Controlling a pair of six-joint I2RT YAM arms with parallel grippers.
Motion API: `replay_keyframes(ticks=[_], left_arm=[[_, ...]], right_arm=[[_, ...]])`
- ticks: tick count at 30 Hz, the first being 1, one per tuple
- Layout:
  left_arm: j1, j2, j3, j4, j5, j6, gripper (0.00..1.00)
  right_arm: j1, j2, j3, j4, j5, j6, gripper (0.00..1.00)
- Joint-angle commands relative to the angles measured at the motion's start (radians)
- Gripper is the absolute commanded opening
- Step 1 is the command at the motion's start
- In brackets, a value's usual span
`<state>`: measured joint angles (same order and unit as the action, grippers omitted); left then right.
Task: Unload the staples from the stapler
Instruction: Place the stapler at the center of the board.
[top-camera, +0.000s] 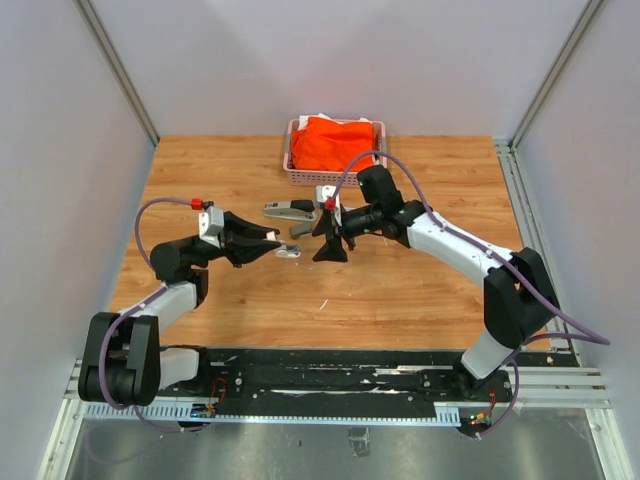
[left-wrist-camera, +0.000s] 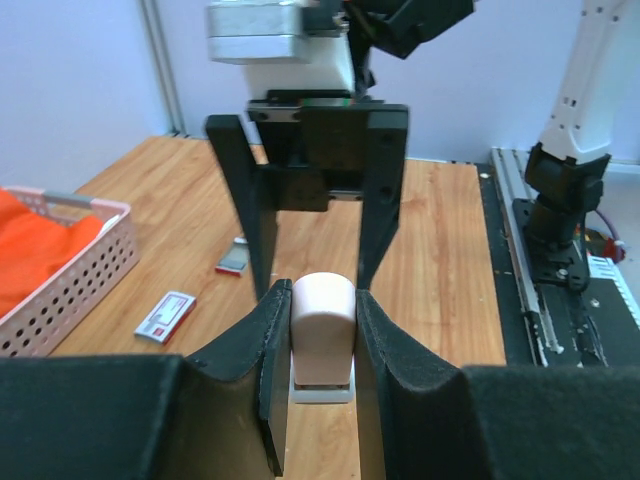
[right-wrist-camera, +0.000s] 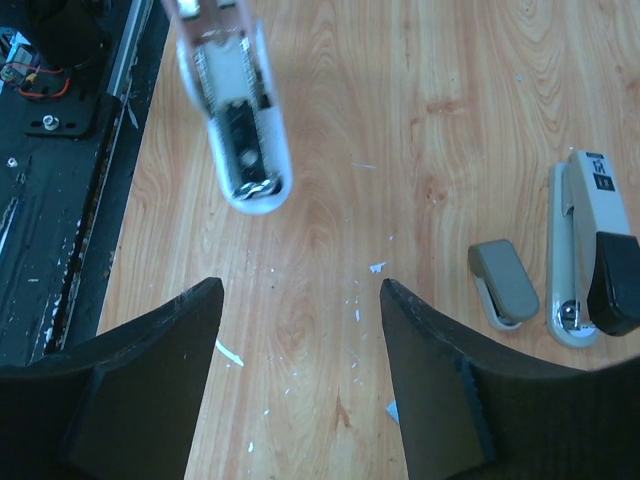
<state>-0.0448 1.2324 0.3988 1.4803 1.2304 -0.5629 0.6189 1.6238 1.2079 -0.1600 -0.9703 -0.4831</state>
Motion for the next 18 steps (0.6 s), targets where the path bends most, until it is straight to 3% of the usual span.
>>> replay_keyframes(ticks=[1,18], left_arm=[[-0.038,-0.047,-0.014,0.08,0.005,-0.028,0.0],[-0.086,-0.059,-0.019,0.079,-0.003,-0.031,0.0]], right_arm=[[0.04,0.008,0.057,0.055,0.028,0.059,0.66],[0.128,0.018,0.017,0.11,-0.02,0.104,0.64]])
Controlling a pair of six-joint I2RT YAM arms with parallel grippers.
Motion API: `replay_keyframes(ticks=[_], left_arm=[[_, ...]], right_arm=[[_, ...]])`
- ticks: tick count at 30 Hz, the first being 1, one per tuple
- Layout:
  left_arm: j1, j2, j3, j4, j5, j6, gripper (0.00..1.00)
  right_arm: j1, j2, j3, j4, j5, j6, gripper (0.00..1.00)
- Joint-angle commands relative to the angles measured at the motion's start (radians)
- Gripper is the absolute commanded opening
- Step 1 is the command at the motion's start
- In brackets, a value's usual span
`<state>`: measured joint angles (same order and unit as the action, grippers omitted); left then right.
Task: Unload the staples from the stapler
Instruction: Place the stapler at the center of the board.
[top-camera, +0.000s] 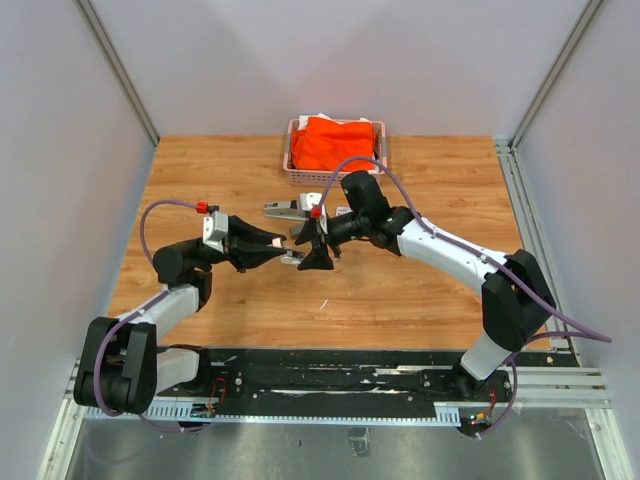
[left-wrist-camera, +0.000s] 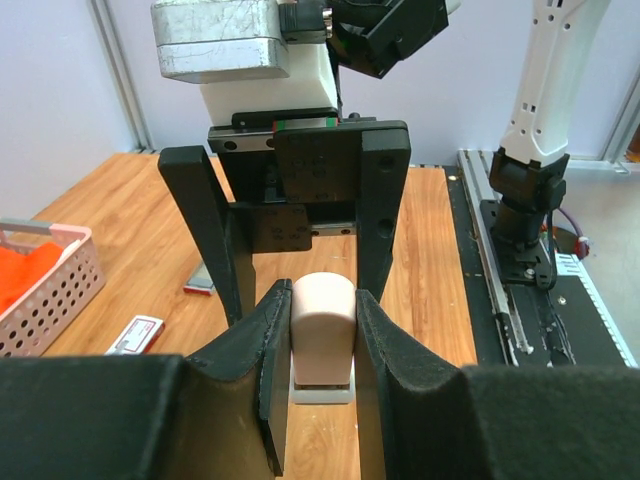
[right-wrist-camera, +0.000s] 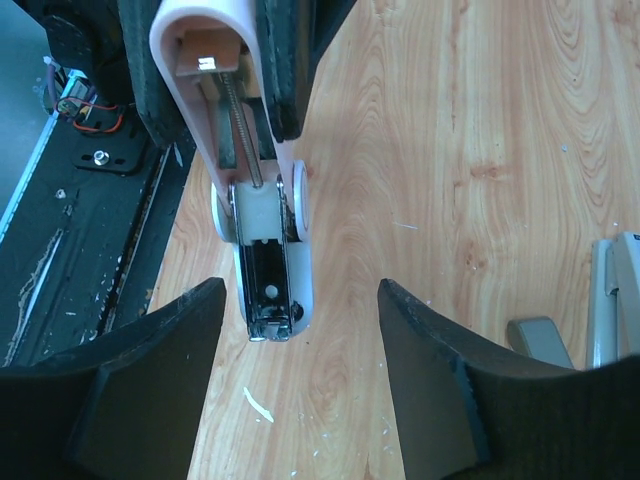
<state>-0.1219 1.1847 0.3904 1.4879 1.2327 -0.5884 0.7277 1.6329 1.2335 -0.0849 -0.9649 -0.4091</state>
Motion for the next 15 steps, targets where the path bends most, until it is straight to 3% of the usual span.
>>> replay_keyframes(ticks=[1,6,15], left_arm=[[-0.009,-0.012,-0.011,0.071,-0.006,-0.005,0.0],[-0.009,-0.018,-0.019,0.072,-0.011,-0.001,0.0],[-0.009,-0.018,-0.016,0.071,-0.025,0.001,0.0]], right_arm=[[0.021,0.011,-0.009,0.033,-0.022,0.033,0.63],[0.023,0.006,-0.021,0.031,-0.012,0.025,0.52],[0.025,-0.006,-0.057,0.017,-0.017,-0.01,0.5]])
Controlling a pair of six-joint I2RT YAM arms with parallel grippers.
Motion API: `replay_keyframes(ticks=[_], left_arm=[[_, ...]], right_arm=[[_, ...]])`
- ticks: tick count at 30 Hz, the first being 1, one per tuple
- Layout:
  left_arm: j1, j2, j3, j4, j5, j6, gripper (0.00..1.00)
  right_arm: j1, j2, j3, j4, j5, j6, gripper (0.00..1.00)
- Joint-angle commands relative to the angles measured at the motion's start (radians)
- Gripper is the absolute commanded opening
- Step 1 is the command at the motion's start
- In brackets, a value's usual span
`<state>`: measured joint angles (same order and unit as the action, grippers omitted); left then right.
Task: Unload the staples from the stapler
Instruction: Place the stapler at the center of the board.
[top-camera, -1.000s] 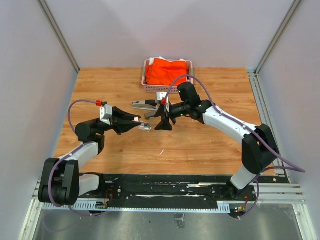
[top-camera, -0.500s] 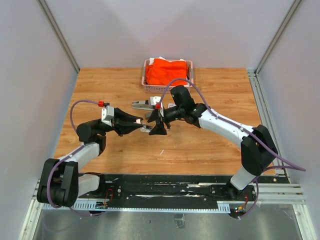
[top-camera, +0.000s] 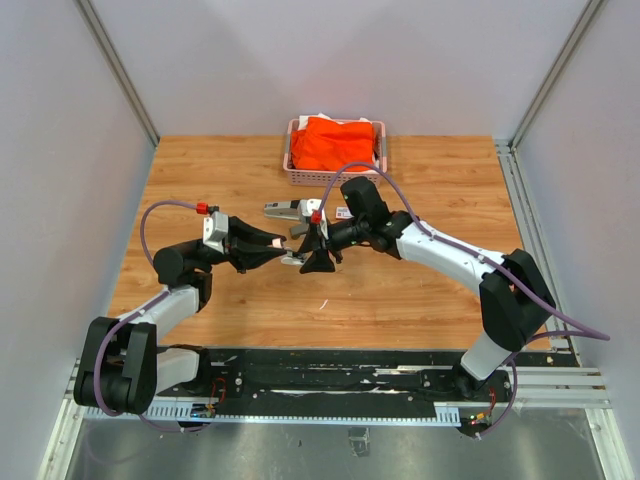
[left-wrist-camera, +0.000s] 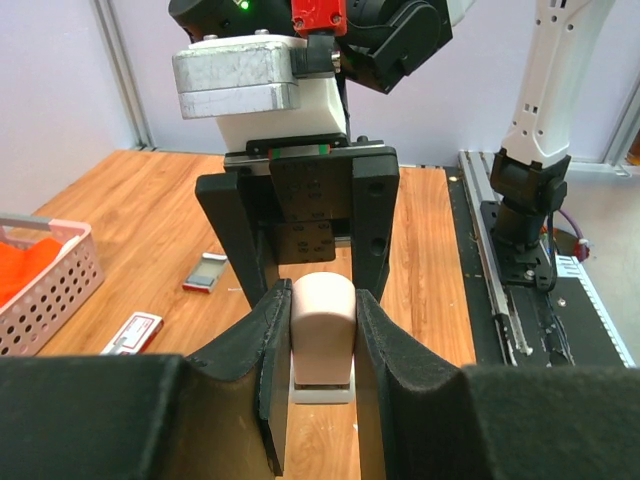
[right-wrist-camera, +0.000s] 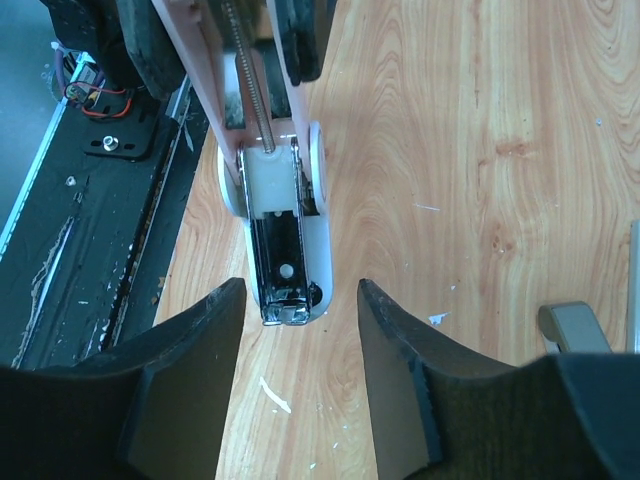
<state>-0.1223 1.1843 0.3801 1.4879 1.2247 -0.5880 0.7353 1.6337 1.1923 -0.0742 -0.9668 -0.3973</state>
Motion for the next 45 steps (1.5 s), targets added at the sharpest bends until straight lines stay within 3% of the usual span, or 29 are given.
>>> replay_keyframes(ticks=[1,15,17,21,24,28,33,37,45], left_arm=[[-0.008,-0.017,-0.006,0.072,-0.017,0.0,0.0],[-0.008,-0.014,-0.015,0.071,-0.016,0.007,0.01],[-0.007,-0.014,-0.017,0.072,-0.019,0.008,0.15],[-0.005,-0.011,-0.015,0.072,-0.015,0.006,0.24],[0.002,-0.007,-0.004,0.073,0.001,0.0,0.48],[0.027,0.007,0.016,0.073,0.025,-0.025,0.64],[0.045,0.018,0.029,0.074,0.041,-0.038,0.74],[0.047,0.018,0.046,0.073,0.078,-0.051,0.94],[0.059,0.065,0.157,0.08,0.221,-0.198,0.98]], right_arm=[[0.017,-0.007,-0.017,0.011,-0.015,-0.019,0.48],[0.019,-0.023,-0.011,0.018,-0.044,-0.018,0.21],[0.019,-0.031,-0.01,0.003,-0.038,-0.032,0.19],[0.019,-0.046,-0.009,-0.024,-0.021,-0.06,0.18],[0.019,-0.052,-0.006,-0.054,-0.005,-0.082,0.18],[0.019,-0.058,0.0,-0.096,0.025,-0.108,0.18],[0.019,-0.058,-0.004,-0.116,0.064,-0.118,0.17],[0.019,-0.046,0.014,-0.154,0.098,-0.124,0.17],[0.019,-0.028,0.073,-0.257,0.234,-0.144,0.17]])
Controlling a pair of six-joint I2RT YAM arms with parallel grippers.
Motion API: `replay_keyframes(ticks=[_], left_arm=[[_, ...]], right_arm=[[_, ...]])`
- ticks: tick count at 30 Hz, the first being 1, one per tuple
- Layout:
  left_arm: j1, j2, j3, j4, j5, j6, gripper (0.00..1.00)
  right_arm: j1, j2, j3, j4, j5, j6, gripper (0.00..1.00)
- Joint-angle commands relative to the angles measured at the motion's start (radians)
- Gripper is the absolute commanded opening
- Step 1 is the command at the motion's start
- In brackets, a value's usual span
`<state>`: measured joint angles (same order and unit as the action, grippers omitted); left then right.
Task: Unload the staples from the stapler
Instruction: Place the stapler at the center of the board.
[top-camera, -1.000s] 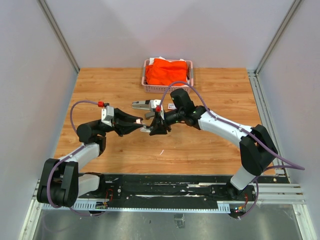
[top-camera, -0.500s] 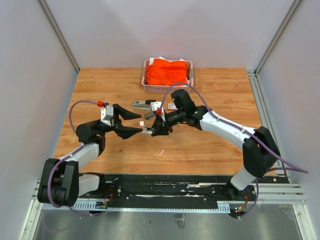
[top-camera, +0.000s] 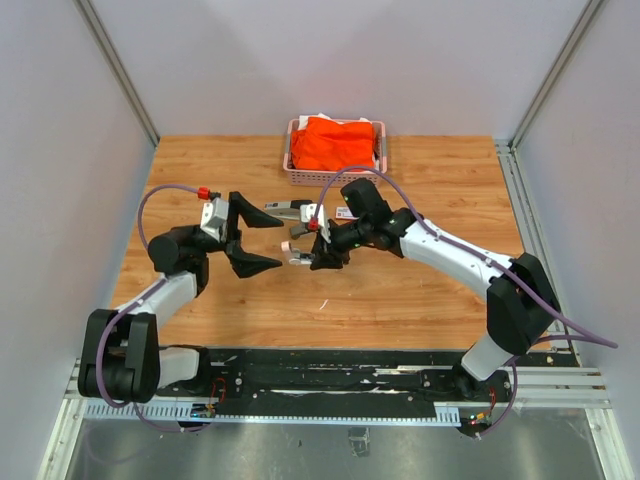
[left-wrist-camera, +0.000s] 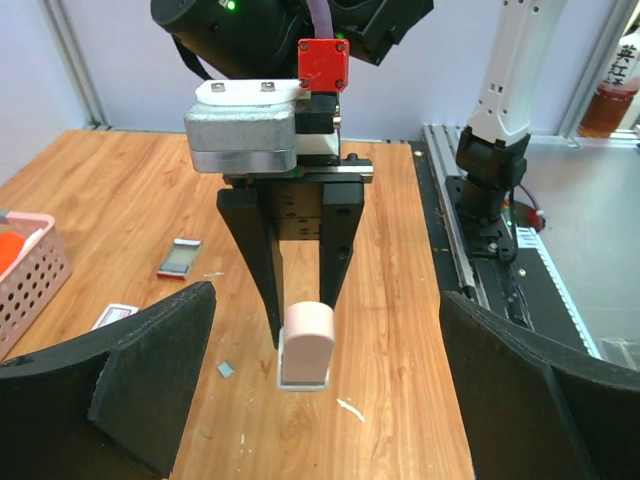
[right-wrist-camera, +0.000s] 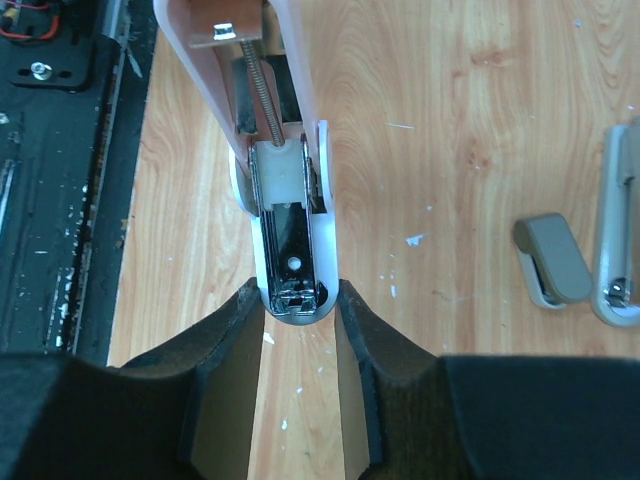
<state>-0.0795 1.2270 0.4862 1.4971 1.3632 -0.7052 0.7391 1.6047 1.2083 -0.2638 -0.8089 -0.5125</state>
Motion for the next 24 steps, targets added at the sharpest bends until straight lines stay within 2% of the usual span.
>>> replay_keyframes(ticks=[1,5,7,9,10,11,13,14,15,17,19,21,23,24], left_arm=[[0.02,0.028,0.062,0.071,0.092,-0.095,0.98],[0.065,0.055,0.102,0.071,0.034,-0.151,0.98],[0.101,0.05,0.112,0.069,-0.078,-0.172,0.98],[0.131,0.018,0.095,0.046,-0.216,-0.121,0.98],[0.134,-0.016,0.09,-0.064,-0.301,-0.027,0.98],[0.131,-0.061,0.104,-0.282,-0.383,0.128,0.98],[0.085,-0.173,0.163,-0.786,-0.598,0.553,0.98],[0.033,-0.21,0.186,-0.927,-0.716,0.76,0.98],[0.021,-0.218,0.198,-0.992,-0.748,0.804,0.98],[0.028,-0.226,0.243,-1.119,-0.626,0.877,0.98],[0.029,-0.235,0.315,-1.368,-0.435,1.075,0.98],[0.02,-0.233,0.427,-1.794,-0.309,1.441,0.98],[-0.007,-0.207,0.534,-2.158,-0.306,1.776,0.98],[-0.029,-0.193,0.568,-2.253,-0.337,1.856,0.98]], right_arm=[[0.016,0.0,0.062,-0.079,0.083,-0.032,0.17],[0.015,-0.013,0.062,-0.103,0.111,-0.042,0.17],[0.014,-0.026,0.054,-0.104,0.123,-0.042,0.17],[0.016,-0.042,0.047,-0.099,0.135,-0.043,0.17],[0.014,-0.049,0.042,-0.095,0.141,-0.043,0.17],[0.014,-0.056,0.038,-0.091,0.147,-0.042,0.17],[0.014,-0.069,0.031,-0.082,0.167,-0.037,0.17],[0.013,-0.073,0.027,-0.079,0.174,-0.037,0.17],[0.011,-0.076,0.026,-0.077,0.175,-0.038,0.17],[0.008,-0.078,0.024,-0.074,0.175,-0.038,0.17],[0.003,-0.077,0.021,-0.074,0.173,-0.039,0.17],[0.002,-0.075,0.02,-0.076,0.17,-0.044,0.17],[0.003,-0.074,0.018,-0.081,0.16,-0.055,0.17],[0.003,-0.072,0.017,-0.085,0.154,-0.06,0.17]])
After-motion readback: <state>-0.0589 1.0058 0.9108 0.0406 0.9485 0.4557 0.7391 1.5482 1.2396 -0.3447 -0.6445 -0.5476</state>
